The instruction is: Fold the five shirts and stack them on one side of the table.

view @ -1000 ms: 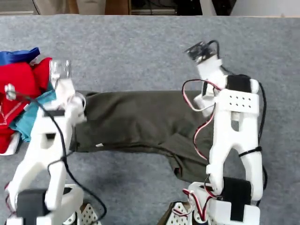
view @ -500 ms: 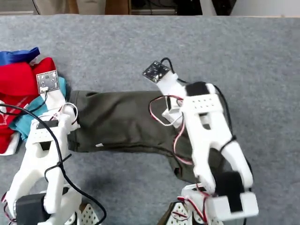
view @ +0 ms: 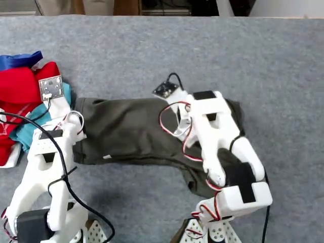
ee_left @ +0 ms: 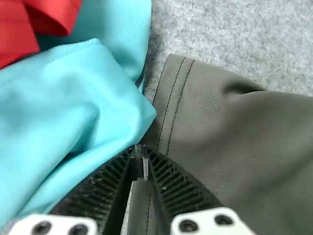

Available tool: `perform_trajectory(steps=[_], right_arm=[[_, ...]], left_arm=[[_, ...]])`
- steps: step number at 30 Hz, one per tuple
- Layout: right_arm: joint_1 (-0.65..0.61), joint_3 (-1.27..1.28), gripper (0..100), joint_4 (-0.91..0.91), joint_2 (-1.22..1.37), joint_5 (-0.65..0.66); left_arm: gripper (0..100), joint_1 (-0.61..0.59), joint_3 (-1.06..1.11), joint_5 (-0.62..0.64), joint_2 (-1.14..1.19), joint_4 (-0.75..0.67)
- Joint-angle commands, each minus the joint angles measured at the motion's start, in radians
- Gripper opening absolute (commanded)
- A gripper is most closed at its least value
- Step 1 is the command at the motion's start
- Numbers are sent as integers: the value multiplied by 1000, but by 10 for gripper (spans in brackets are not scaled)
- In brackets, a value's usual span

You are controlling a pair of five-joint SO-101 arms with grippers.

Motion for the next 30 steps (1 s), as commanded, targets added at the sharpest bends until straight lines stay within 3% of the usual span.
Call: perform_trajectory(steps=[1, 17, 30], right_arm=[[-5, -10, 5, 57, -2, -3], [-12, 5, 5, 241, -8, 18], [-5, 326, 5, 176, -295, 133]], left_arm=[[19, -8, -28, 8, -30, -3], [19, -6, -18, 8, -30, -58], [19, -6, -18, 8, -30, -58]])
